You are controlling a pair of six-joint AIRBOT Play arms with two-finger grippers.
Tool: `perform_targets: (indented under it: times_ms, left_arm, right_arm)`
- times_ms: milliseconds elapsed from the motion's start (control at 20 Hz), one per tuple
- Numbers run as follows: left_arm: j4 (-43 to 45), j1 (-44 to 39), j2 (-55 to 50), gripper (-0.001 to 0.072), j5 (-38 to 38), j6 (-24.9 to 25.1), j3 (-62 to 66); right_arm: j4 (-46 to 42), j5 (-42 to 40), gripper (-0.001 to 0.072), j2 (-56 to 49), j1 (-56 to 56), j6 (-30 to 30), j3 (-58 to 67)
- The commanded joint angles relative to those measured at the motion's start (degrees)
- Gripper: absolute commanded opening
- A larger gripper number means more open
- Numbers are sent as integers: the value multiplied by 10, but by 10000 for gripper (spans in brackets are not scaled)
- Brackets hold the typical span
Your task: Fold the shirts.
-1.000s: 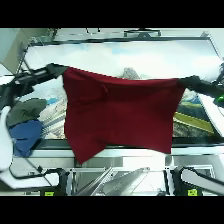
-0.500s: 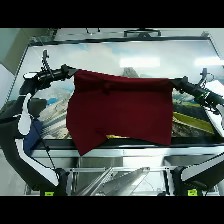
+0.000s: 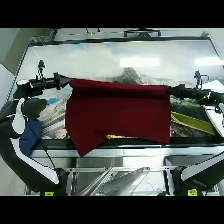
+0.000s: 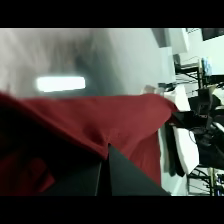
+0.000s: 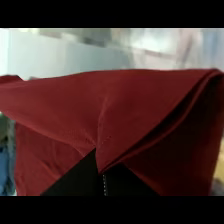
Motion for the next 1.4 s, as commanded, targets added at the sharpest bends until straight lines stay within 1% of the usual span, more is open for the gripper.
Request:
perform_targets:
  times_ms: [0, 200, 300, 350, 450, 500, 550, 600, 650, 700, 750, 850, 900, 950, 1000, 1050, 1150, 1300, 1350]
  left_arm:
    - [52, 12, 21, 11, 30, -2, -65]
    - [55, -3, 22, 11, 79, 1, -105]
    - [55, -20, 22, 10, 86, 21, -109]
    - [56, -25, 22, 9, 87, 24, -104]
    - [85, -33, 22, 8, 87, 20, -86]
    - [102, -39, 22, 2, 83, 9, -76]
    - [117, -44, 22, -1, 80, 7, -67]
    - [131, -49, 22, 2, 75, -2, -57]
    - [149, -49, 22, 139, 65, -14, -42]
    - [177, -49, 22, 290, 51, -42, -22]
    - [218, -47, 22, 290, 28, -77, 3]
    - [347, -34, 24, 290, -43, -174, 69]
    - [410, -28, 31, 290, -81, -212, 98]
    - [443, -21, 43, 290, -106, -231, 114]
    - [449, -12, 64, 291, -120, -233, 116]
    - [447, -7, 87, 290, -124, -233, 105]
    - [445, -3, 154, 290, -118, -225, 32]
    - [445, 2, 249, 290, -105, -190, -130]
    - [445, 9, 273, 290, -99, -187, -178]
  right_arm:
    - [-36, -14, 24, 1, 8, 9, 1]
    - [-70, -68, 24, 1, 38, 12, 1]
    - [-104, -85, 24, 1, 48, 32, 1]
    - [-119, -88, 24, 1, 49, 42, 1]
    - [-130, -87, 25, 1, 50, 51, 1]
    - [-130, -85, 26, 1, 50, 60, 1]
    - [-130, -80, 46, 2, 49, 68, 1]
    - [-130, -73, 182, 2, 47, 77, 1]
    - [-132, -62, 291, 4, 41, 84, 2]
    - [-139, -47, 294, 11, 33, 94, 2]
    - [-158, -35, 295, 25, 19, 105, 2]
    - [-228, -16, 307, 70, -15, 142, 2]
    - [-273, -4, 324, 97, -35, 168, 2]
    - [-319, 3, 411, 123, -50, 196, 1]
    - [-362, 18, 422, 149, -64, 222, -2]
    - [-381, 36, 422, 173, -75, 233, -15]
    - [-382, 49, 422, 236, -87, 238, -88]
    - [-382, 4, 422, 342, -86, 278, -258]
    - [-383, -15, 423, 369, -86, 292, -307]
